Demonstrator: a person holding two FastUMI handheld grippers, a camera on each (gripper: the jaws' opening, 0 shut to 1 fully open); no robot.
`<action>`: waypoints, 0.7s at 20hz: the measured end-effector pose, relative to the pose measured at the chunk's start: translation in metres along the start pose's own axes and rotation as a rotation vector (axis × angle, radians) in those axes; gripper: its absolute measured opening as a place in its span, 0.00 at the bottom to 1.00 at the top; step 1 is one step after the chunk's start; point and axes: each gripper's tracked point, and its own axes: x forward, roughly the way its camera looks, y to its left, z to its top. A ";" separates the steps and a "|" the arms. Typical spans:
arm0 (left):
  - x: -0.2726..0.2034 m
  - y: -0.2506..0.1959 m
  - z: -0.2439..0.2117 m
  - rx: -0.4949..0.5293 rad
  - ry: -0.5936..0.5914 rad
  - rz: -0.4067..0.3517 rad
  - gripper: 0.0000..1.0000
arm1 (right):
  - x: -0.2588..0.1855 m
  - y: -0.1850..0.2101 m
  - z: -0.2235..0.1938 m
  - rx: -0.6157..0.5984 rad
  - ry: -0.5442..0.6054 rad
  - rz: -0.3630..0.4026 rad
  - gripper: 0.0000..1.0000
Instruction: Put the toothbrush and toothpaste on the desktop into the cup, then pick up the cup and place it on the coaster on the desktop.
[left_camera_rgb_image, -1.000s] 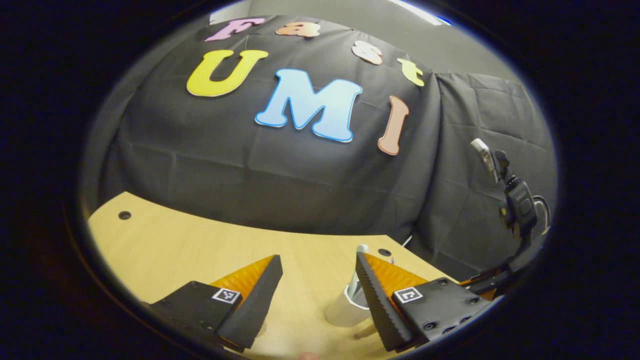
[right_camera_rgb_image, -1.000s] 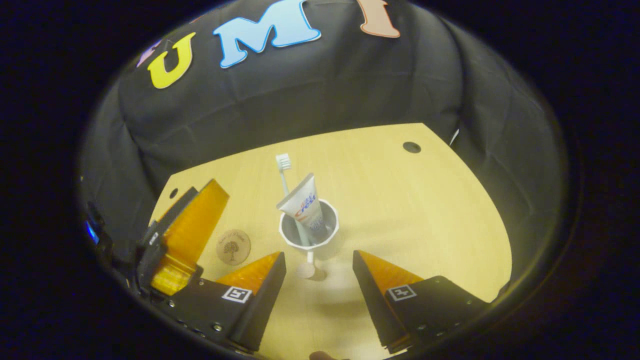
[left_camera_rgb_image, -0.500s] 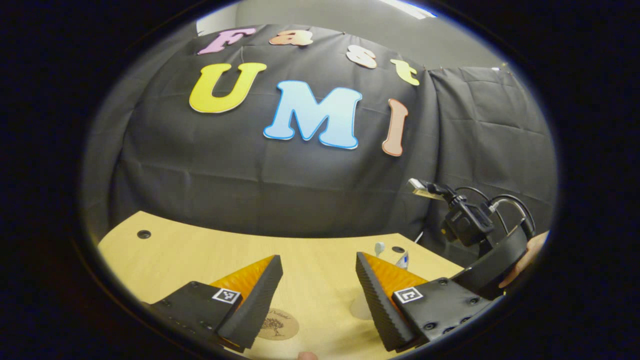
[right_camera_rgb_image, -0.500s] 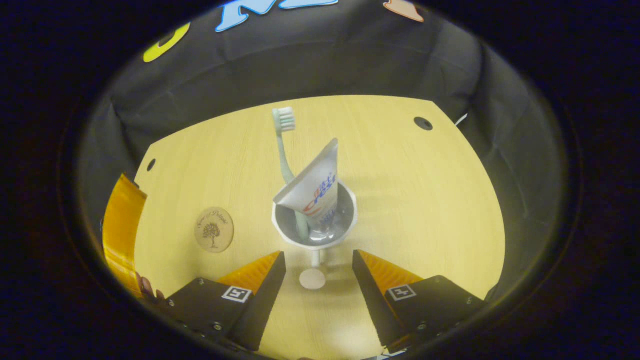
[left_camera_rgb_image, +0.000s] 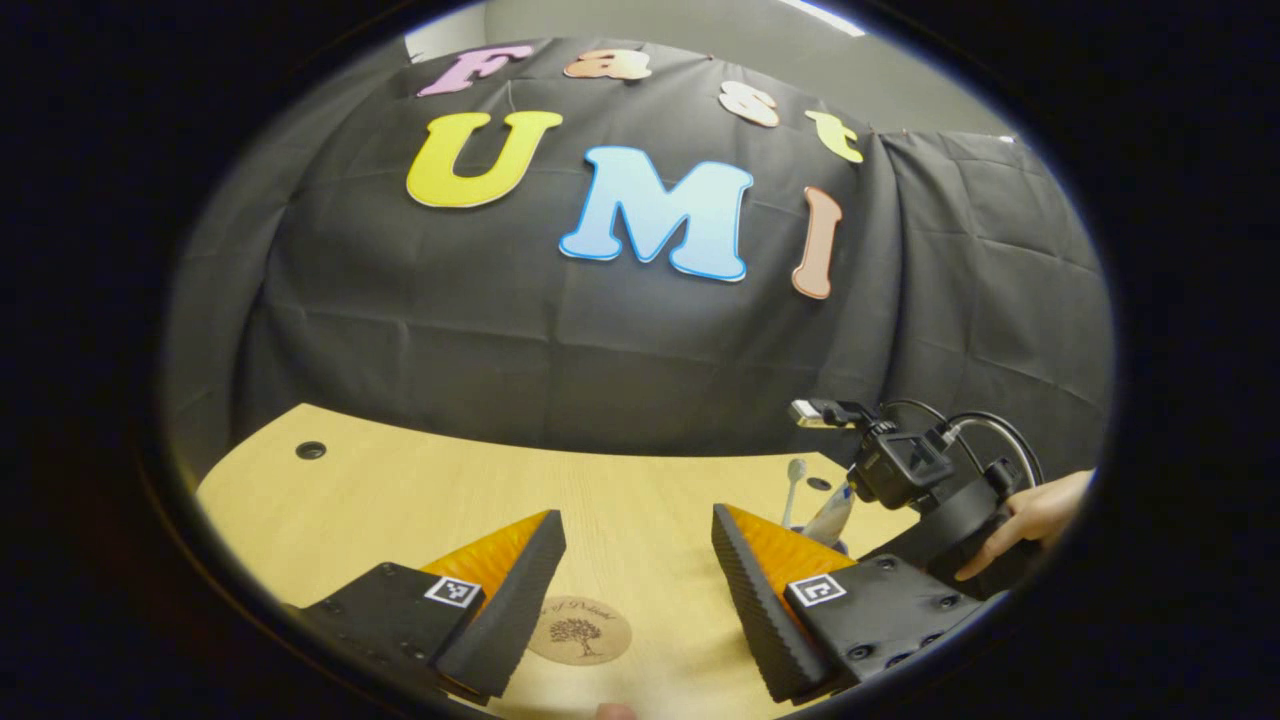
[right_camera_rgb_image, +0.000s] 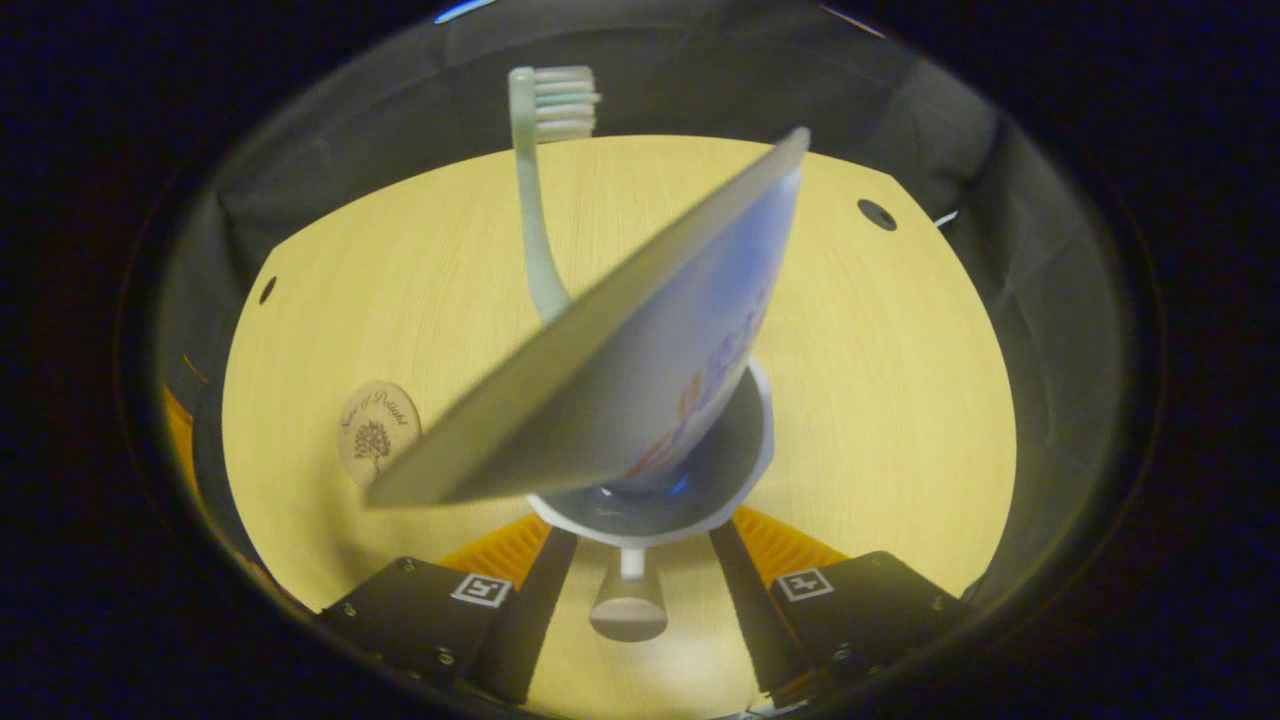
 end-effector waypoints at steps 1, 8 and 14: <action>-0.001 0.001 -0.002 0.000 0.002 0.002 0.95 | 0.001 0.001 0.000 0.000 0.003 0.005 0.68; -0.003 0.004 -0.005 -0.009 0.009 0.026 0.95 | 0.004 0.003 -0.001 -0.003 0.004 0.014 0.30; -0.014 0.016 -0.003 -0.017 0.003 0.061 0.96 | 0.004 0.004 0.001 -0.039 -0.023 0.032 0.29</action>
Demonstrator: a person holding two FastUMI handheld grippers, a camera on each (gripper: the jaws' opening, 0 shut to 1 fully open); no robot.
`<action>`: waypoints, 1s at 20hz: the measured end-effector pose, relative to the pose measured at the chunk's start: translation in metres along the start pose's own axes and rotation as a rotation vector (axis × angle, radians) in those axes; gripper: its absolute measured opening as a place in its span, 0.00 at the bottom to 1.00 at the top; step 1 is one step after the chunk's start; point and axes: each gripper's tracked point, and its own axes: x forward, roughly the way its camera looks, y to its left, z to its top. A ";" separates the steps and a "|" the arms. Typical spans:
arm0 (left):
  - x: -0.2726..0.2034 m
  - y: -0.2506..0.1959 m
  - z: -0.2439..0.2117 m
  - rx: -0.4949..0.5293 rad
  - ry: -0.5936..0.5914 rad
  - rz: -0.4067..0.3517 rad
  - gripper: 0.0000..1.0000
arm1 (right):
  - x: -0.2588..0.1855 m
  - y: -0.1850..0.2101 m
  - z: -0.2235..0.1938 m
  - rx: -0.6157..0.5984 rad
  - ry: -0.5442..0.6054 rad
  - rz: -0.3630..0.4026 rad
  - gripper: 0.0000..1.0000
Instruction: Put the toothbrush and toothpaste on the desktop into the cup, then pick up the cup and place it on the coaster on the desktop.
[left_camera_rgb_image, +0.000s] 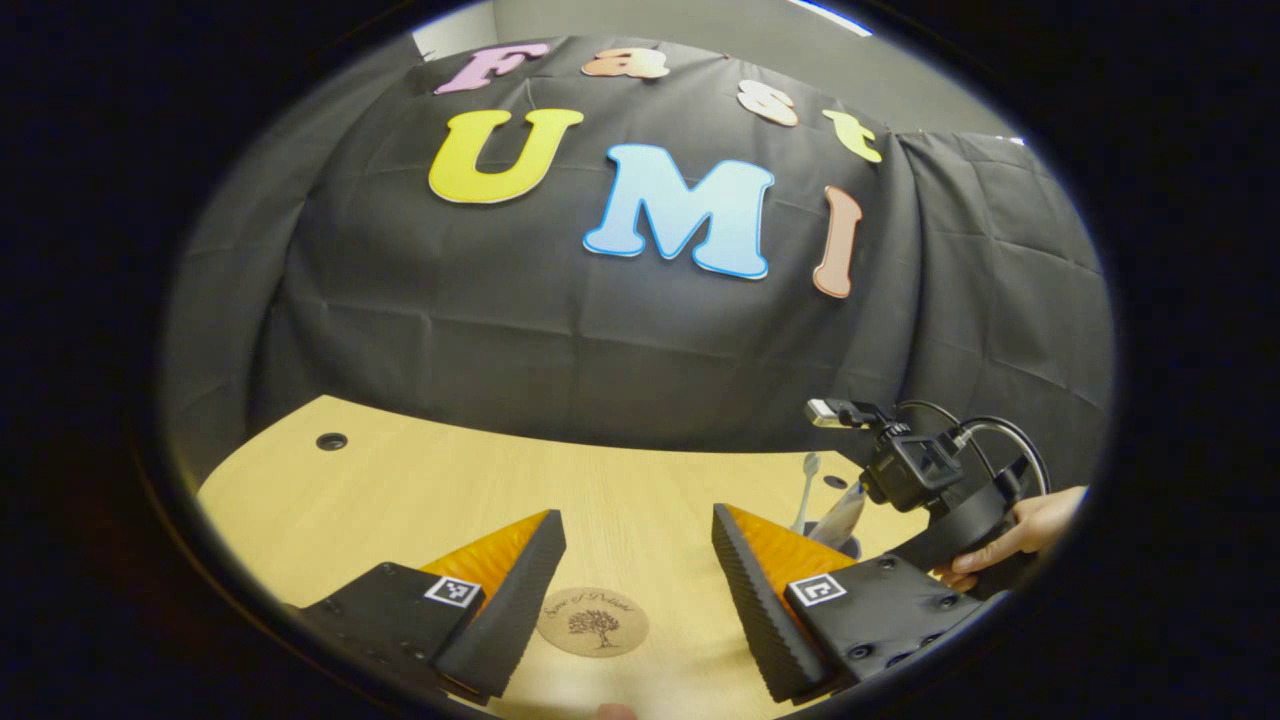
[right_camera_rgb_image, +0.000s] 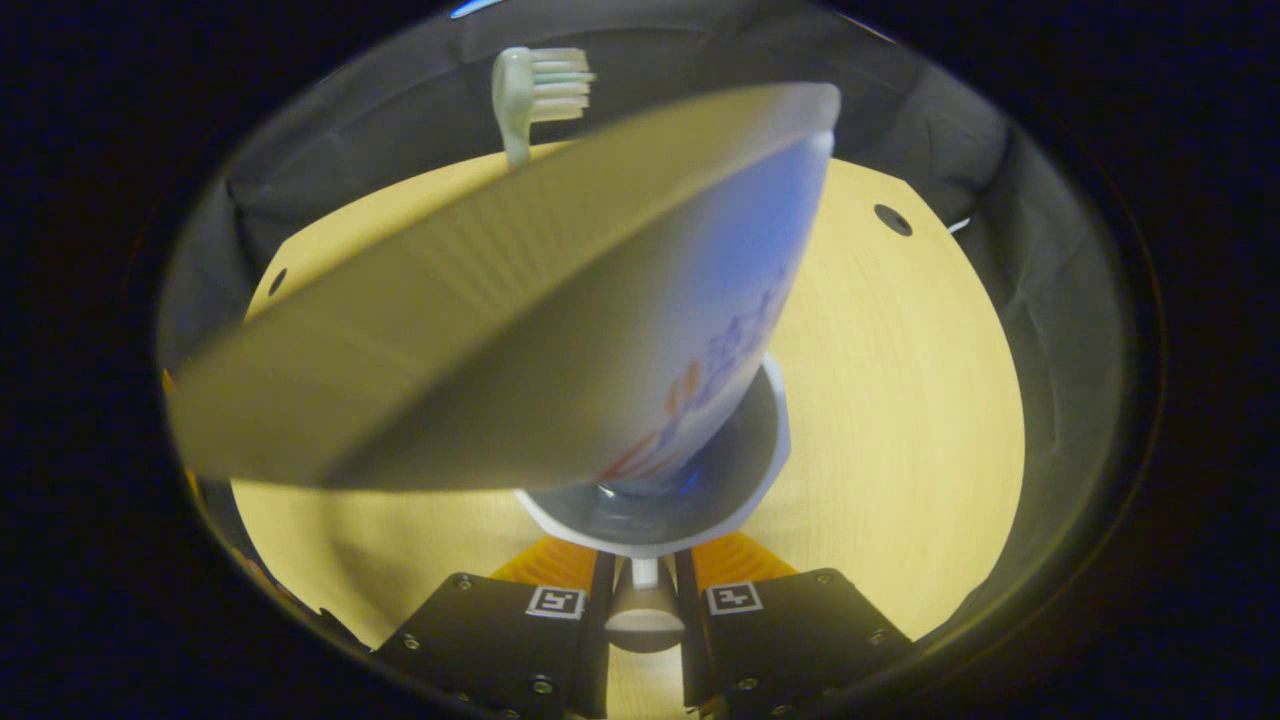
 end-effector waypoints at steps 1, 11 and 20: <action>-0.004 0.003 0.000 0.000 -0.002 0.006 0.95 | 0.000 0.001 0.001 0.000 -0.005 0.008 0.29; -0.058 0.051 0.000 -0.006 -0.005 0.094 0.95 | -0.002 0.017 0.003 -0.081 -0.013 0.074 0.26; -0.099 0.084 -0.007 -0.041 -0.002 0.163 0.96 | -0.007 0.023 0.016 -0.201 -0.009 0.103 0.29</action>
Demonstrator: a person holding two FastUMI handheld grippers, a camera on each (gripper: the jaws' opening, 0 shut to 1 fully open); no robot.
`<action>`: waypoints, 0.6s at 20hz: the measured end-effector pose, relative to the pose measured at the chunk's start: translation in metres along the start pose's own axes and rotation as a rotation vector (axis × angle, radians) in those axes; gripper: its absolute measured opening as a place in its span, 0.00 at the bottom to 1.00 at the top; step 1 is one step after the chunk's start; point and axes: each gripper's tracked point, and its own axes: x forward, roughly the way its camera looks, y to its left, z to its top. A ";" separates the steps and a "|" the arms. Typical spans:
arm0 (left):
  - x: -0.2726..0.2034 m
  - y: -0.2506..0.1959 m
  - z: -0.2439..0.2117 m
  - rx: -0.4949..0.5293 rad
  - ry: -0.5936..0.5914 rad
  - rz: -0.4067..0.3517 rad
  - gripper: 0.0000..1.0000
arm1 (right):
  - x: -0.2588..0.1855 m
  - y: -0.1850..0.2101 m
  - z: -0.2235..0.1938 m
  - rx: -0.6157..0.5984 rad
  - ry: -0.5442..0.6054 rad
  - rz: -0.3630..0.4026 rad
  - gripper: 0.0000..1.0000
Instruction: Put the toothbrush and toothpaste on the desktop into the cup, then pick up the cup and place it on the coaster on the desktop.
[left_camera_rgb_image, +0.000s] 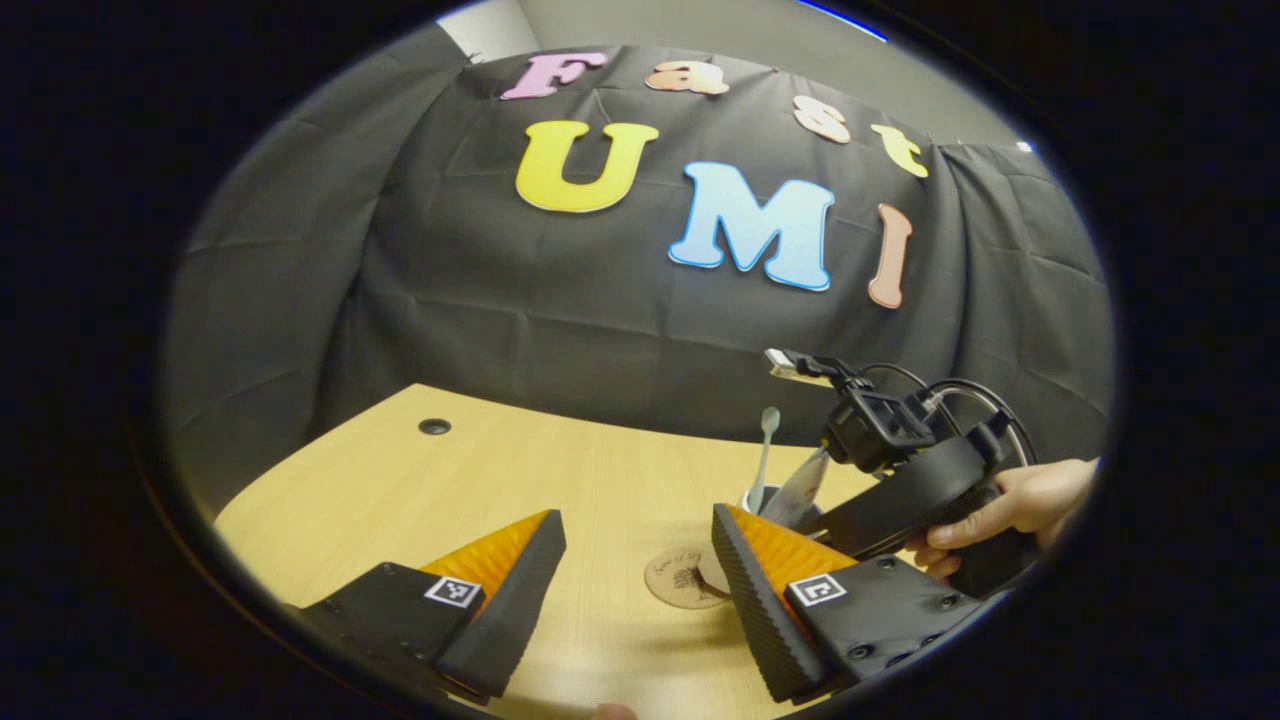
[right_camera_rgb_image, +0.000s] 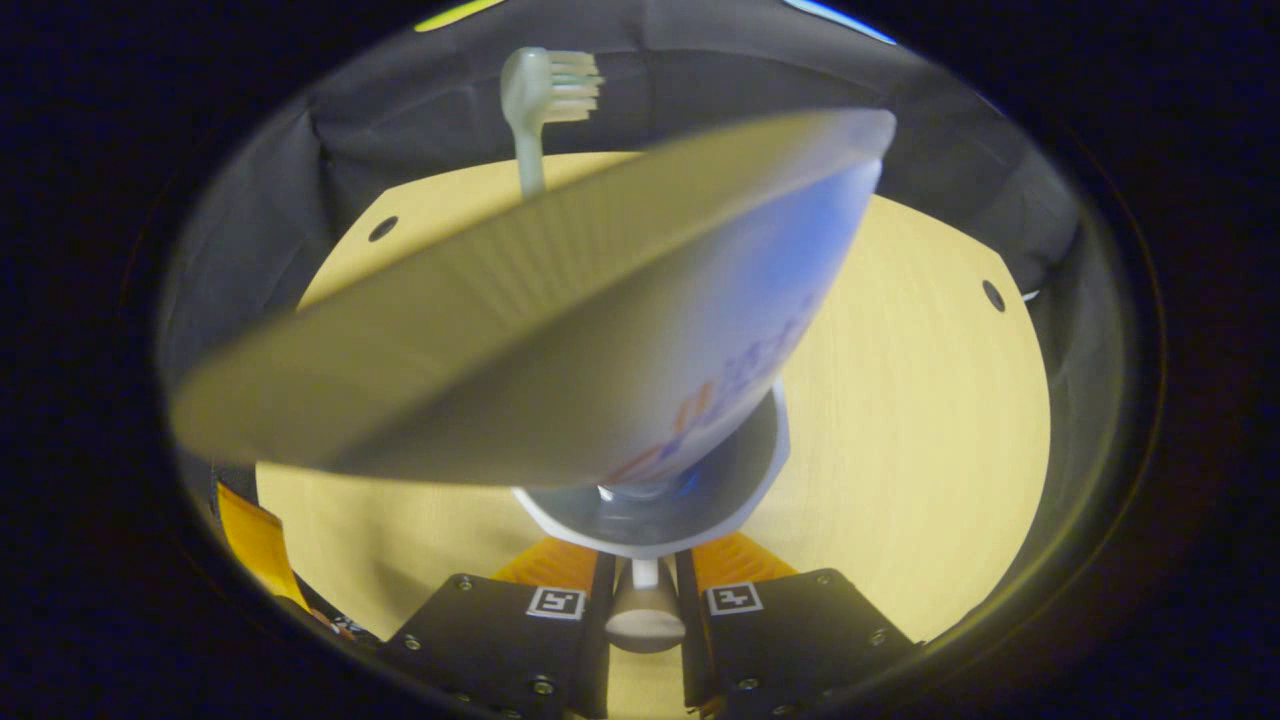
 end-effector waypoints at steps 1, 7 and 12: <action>-0.002 0.003 -0.002 -0.004 0.002 0.006 0.96 | 0.001 0.001 0.001 -0.009 0.002 0.003 0.26; -0.010 0.017 -0.005 -0.013 0.007 0.035 0.95 | 0.005 0.007 0.004 -0.070 0.020 -0.015 0.25; -0.010 0.022 -0.003 -0.014 0.002 0.042 0.96 | 0.007 0.009 0.003 -0.085 0.050 -0.027 0.26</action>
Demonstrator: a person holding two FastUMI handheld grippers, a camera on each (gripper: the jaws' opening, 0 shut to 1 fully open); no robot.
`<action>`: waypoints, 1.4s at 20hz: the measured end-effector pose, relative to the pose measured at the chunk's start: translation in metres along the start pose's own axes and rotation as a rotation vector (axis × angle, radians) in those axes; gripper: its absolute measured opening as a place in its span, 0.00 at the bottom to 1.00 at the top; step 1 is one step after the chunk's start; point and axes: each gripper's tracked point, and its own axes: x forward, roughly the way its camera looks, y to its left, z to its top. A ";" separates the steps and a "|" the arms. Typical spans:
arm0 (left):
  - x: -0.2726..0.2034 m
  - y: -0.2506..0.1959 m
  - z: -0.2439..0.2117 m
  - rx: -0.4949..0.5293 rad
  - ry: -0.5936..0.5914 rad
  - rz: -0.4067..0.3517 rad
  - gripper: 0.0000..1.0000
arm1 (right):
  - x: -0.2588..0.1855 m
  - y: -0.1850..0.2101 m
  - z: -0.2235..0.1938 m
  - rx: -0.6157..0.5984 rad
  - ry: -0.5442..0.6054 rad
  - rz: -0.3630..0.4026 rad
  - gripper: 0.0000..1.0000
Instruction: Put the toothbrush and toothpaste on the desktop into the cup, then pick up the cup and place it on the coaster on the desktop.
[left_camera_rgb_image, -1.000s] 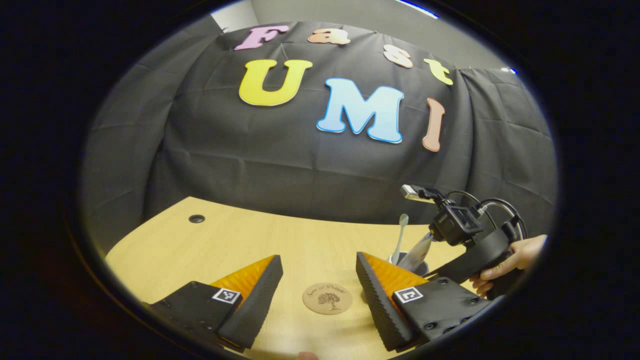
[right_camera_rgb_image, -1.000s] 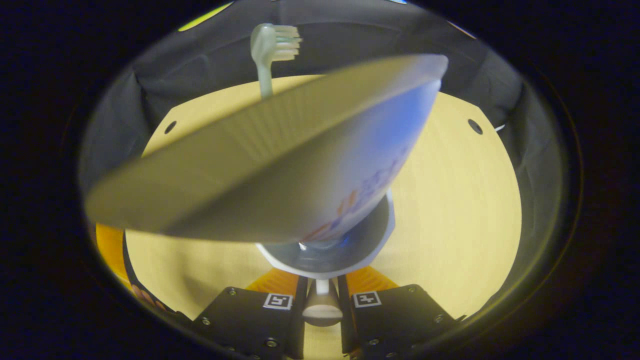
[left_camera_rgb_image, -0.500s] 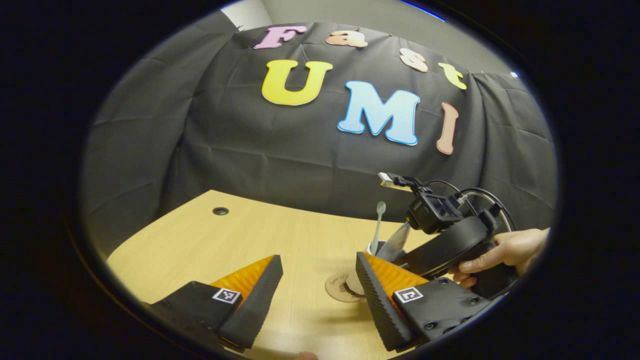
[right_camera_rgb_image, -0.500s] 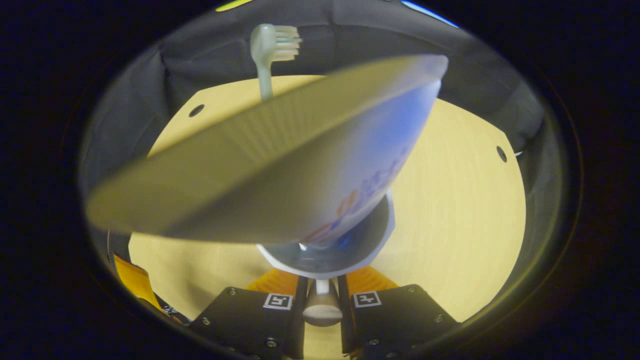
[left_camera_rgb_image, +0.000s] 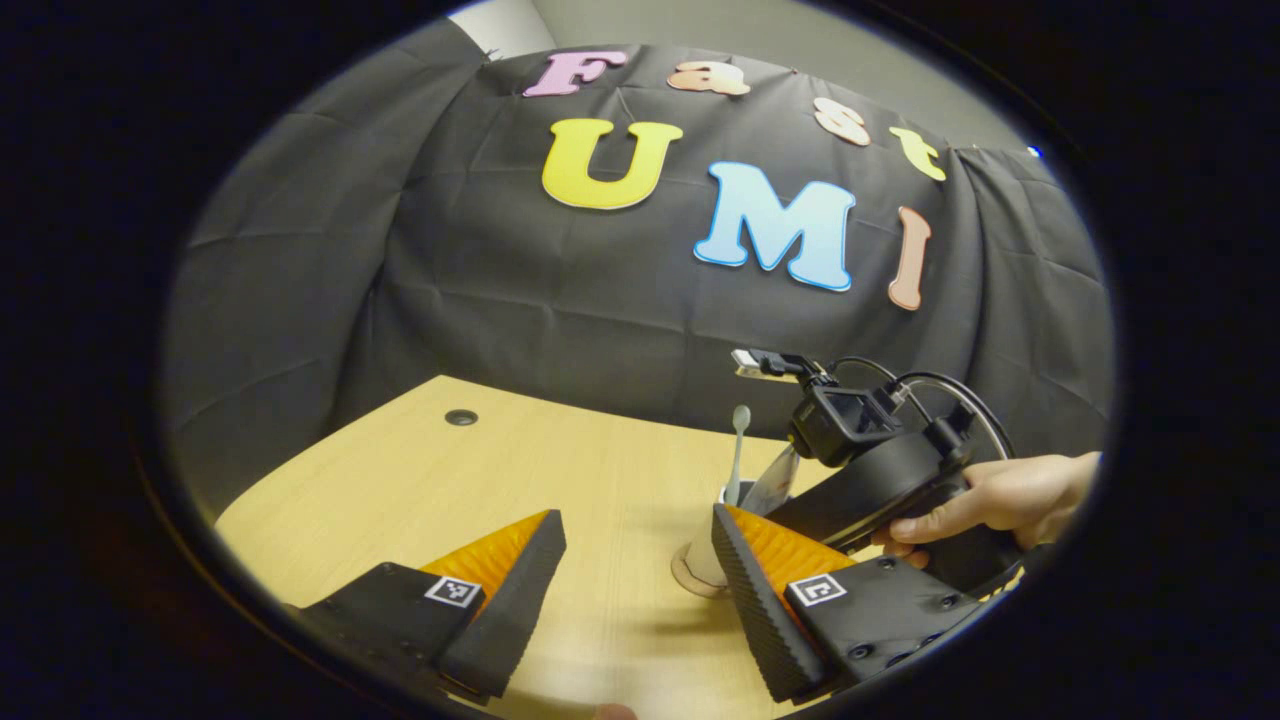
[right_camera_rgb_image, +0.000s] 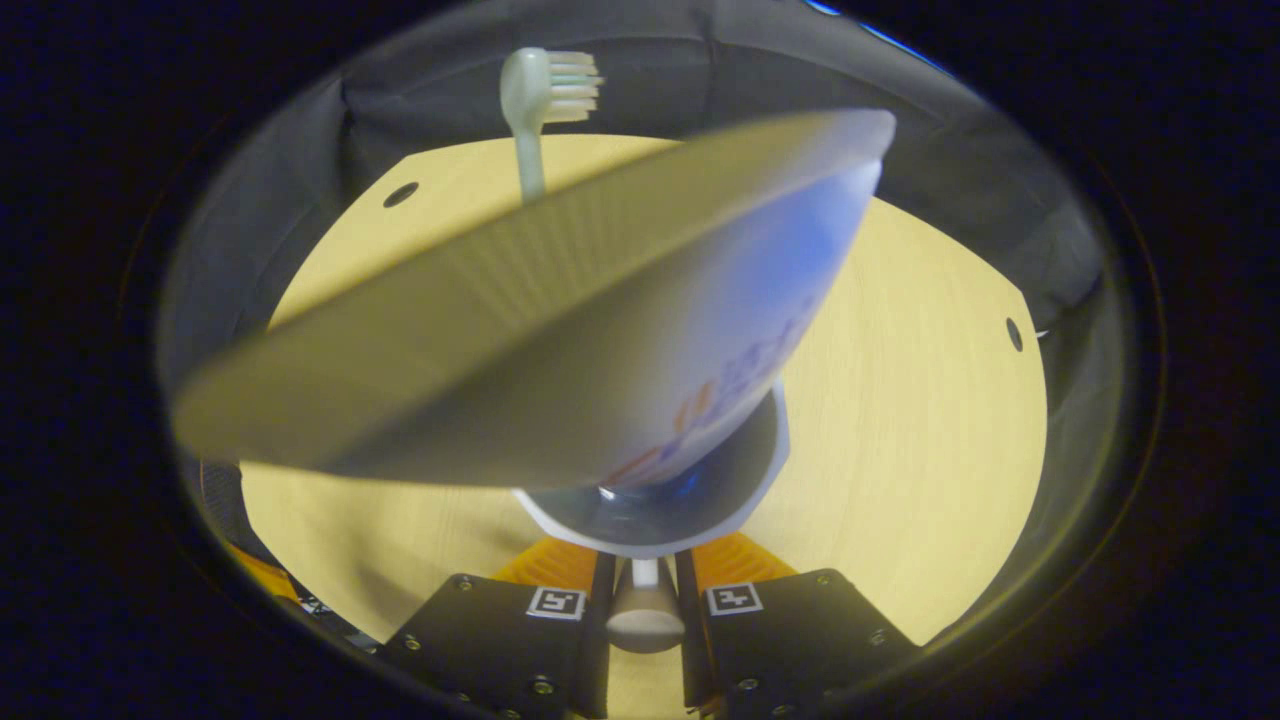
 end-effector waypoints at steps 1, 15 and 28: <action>-0.001 0.000 0.001 0.000 -0.002 -0.001 0.96 | 0.001 0.002 0.001 0.002 -0.004 -0.001 0.29; -0.001 -0.033 0.040 0.048 -0.098 -0.021 0.95 | -0.075 -0.010 0.017 0.052 -0.203 0.092 0.57; -0.037 -0.140 0.097 0.031 -0.186 -0.064 0.95 | -0.221 -0.102 -0.002 0.066 -0.686 -0.039 0.76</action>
